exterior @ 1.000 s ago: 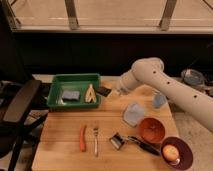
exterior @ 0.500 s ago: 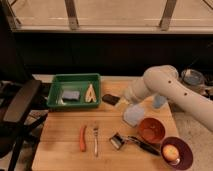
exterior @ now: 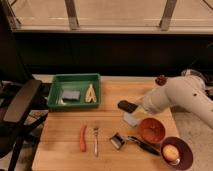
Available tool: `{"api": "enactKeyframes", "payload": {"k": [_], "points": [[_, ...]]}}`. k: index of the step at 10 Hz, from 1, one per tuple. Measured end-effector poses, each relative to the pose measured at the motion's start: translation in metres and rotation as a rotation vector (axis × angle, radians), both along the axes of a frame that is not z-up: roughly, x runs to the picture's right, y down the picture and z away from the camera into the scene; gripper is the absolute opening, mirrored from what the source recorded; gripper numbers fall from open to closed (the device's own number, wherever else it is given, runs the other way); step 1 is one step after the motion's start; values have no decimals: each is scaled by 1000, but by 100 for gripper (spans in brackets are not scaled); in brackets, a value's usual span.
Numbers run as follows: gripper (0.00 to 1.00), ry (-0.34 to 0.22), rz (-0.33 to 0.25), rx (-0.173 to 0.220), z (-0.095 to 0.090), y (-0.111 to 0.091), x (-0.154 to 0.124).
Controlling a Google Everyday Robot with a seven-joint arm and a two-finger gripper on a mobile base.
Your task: Place eraser in red bowl
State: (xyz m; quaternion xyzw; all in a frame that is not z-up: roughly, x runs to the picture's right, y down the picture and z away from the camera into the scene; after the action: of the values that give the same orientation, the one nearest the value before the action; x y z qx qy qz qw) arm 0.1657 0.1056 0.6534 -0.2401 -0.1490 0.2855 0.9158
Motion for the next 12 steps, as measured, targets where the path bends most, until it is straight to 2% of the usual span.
{"api": "enactKeyframes", "payload": {"k": [1,2,4,8,12], "points": [[0,17,22,0,-5,6,17],[4,29,50,1,-12,15,36],[21,40,98,-9,-23,32,64],[60,70,178,-56,-27,60,98],[62,71,215,-73,-21,68,106]]}}
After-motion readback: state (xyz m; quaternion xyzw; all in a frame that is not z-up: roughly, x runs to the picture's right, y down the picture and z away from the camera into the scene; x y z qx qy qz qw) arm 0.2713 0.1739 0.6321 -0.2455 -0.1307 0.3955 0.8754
